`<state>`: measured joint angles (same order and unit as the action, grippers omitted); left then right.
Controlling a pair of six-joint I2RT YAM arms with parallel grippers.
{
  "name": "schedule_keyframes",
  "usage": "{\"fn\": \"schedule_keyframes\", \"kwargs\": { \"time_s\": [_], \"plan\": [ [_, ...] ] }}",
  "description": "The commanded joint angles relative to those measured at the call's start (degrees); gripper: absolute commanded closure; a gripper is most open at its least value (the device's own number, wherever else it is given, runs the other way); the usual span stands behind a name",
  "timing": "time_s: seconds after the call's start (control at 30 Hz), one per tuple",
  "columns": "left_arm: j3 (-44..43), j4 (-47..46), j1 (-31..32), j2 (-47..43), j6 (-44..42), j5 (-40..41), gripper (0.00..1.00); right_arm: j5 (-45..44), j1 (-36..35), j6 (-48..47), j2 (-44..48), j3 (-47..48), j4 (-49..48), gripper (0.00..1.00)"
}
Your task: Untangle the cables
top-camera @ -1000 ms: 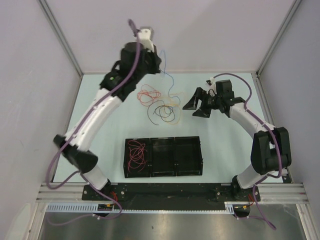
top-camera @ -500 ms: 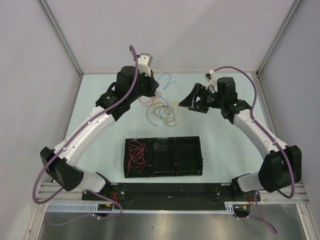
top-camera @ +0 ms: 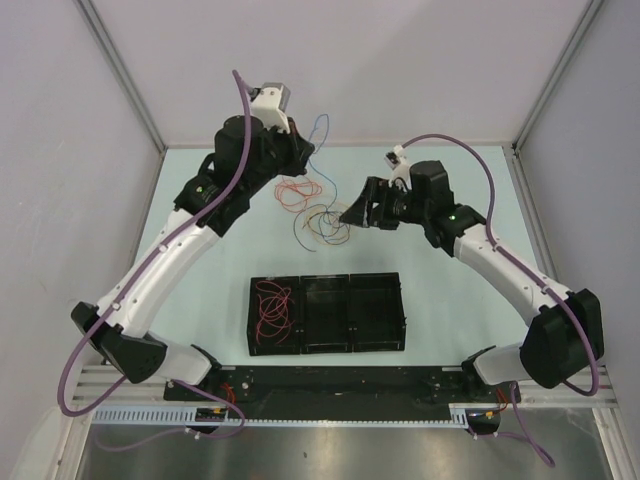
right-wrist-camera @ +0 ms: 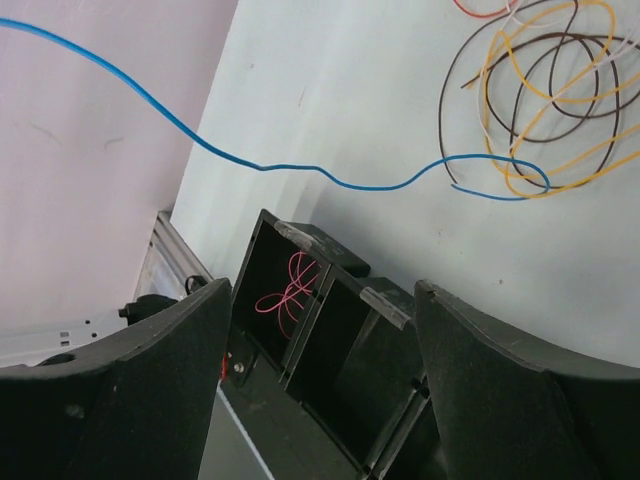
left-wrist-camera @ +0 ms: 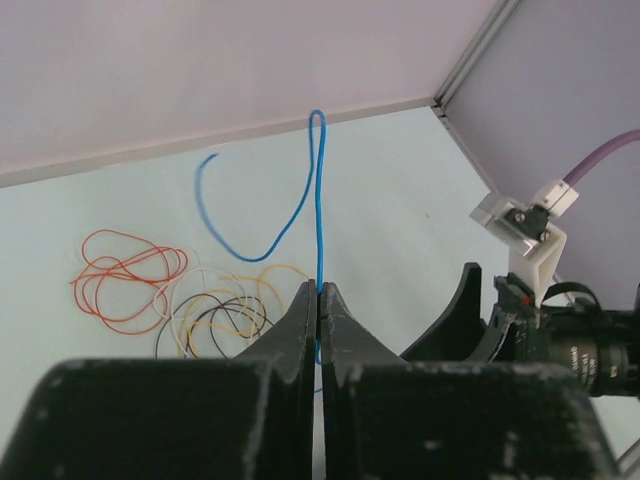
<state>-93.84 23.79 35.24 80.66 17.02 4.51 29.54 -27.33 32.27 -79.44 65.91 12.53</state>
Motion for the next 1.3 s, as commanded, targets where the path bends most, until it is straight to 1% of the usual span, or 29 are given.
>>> {"fn": "schedule_keyframes", "kwargs": {
  "time_s": [0.0, 0.13, 0.17, 0.23, 0.27, 0.33, 0.47, 0.73, 1.0, 1.1, 1.13, 1.23, 1.27],
  "plan": [
    [-4.15, 2.66, 0.18, 0.02, 3.98, 2.34, 1.00, -6.06, -3.34, -3.62, 0.52, 0.27, -4.62, 0.24],
    [-7.31, 5.30, 0.18, 1.25, 9.16, 4.10, 1.00, -17.91, -8.69, -7.56, 1.56, -1.82, -8.13, 0.26],
    [-8.02, 6.52, 0.09, 1.60, 10.22, 4.53, 1.00, -19.33, -10.44, -8.18, 2.00, -2.79, -11.36, 0.26],
    [-10.55, 7.93, 0.09, 2.82, 13.28, 5.06, 1.00, -22.75, -11.77, -8.89, 1.92, -3.94, -14.18, 0.26],
    [-11.62, 10.37, 0.09, 3.53, 14.61, 6.63, 1.00, -23.47, -12.21, -8.98, 1.75, -4.64, -15.94, 0.26],
    [-14.68, 12.67, -0.17, 4.59, 18.03, 7.35, 1.00, -25.49, -12.83, -8.98, 1.13, -4.91, -17.10, 0.27],
    [-16.46, 13.74, -0.26, 6.08, 20.16, 6.83, 1.00, -26.37, -13.36, -9.33, -1.06, -4.91, -21.05, 0.28],
    [-17.69, 14.00, -0.61, 7.49, 22.01, 6.56, 1.00, -28.40, -13.62, -9.95, -2.12, -4.83, -23.87, 0.30],
    [-18.13, 13.74, -1.49, 8.72, 22.97, 5.86, 1.00, -29.10, -14.15, -9.42, -4.76, -4.65, -25.89, 0.37],
    [-18.04, 13.91, -1.93, 8.98, 23.50, 5.68, 1.00, -29.54, -14.68, -9.51, -5.99, -4.65, -26.95, 0.41],
    [-18.04, 13.91, -2.11, 9.07, 23.50, 5.59, 1.00, -29.54, -14.77, -9.42, -6.43, -4.56, -27.30, 0.44],
    [-17.95, 14.09, -2.46, 8.99, 23.68, 5.42, 1.00, -29.54, -15.12, -9.51, -6.95, -4.47, -27.56, 0.47],
    [-17.95, 14.18, -2.72, 8.99, 23.76, 5.33, 1.00, -31.11, -15.29, -9.60, -7.22, -4.47, -27.74, 0.48]
  ]
}}
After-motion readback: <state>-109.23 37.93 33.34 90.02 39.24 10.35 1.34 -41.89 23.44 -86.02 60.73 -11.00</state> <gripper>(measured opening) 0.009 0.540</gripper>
